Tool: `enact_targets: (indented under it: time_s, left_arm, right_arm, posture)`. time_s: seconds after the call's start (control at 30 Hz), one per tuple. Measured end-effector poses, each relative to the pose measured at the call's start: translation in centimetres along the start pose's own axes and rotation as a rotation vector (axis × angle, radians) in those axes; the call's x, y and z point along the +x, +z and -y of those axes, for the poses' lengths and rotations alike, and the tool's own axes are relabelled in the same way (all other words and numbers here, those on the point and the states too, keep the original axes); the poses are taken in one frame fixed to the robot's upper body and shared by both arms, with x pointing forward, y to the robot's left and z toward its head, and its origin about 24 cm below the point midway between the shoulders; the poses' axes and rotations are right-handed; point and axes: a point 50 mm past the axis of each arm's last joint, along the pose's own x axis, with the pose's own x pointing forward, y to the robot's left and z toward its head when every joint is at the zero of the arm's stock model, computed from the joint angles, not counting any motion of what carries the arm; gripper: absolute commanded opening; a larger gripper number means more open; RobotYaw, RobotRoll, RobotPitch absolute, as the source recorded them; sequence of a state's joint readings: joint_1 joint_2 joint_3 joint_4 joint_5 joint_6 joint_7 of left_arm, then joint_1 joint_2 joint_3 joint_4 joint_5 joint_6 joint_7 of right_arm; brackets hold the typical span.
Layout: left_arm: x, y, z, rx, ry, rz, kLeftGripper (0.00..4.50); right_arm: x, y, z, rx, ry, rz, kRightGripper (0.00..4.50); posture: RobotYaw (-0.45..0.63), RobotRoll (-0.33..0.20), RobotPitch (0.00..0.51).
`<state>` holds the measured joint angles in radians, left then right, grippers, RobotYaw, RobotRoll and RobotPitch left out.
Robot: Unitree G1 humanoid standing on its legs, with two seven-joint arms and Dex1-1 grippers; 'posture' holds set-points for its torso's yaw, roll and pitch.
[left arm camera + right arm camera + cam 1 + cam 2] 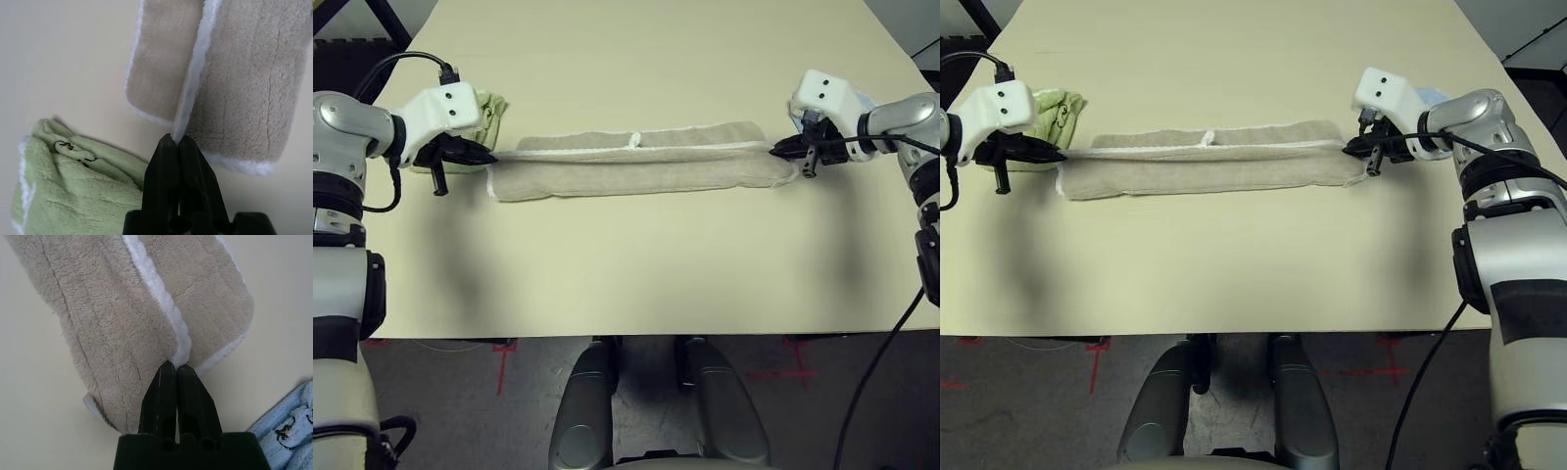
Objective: Fold the towel and set it aside.
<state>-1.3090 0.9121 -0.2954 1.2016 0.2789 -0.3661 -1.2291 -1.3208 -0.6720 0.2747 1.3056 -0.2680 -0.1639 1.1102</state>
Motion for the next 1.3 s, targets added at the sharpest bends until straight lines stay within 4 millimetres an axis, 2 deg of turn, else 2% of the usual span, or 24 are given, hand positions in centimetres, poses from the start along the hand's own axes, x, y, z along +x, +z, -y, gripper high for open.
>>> enact_targets:
  time_s: [0.3,0.5,0.93,1.2,1.3]
  left_arm:
    - [0.9,0.4,0.0,0.024,-0.013,-0.024,0.03]
    - [1.1,0.4,0.0,0.026,0.012,-0.024,0.03]
    - [2.4,1.4,-0.4,0.062,0.097,-0.026,0.03]
    - [2.8,1.4,-0.3,0.067,0.081,-0.041,0.03]
    - [2.8,1.4,-0.3,0.069,0.084,-0.05,0.0]
  right_arm:
    - [-0.5,1.0,1.2,-0.022,-0.132,0.001,0.0]
    - [-0.1,1.3,1.4,-0.02,-0.206,0.019,0.0]
    - [0.0,0.9,1.5,-0.015,-0.259,-0.015,0.0]
    - [0.1,1.0,1.6,-0.019,-0.292,-0.017,0.0]
    - [0.2,1.1,1.8,-0.021,-0.334,-0.014,0.83]
  posture:
    - [-0.01,0.0,0.255]
    - [-0.01,0.0,0.257]
    - [-0.01,0.0,0.258]
    - [-0.02,0.0,0.258]
    - [-0.02,0.0,0.258]
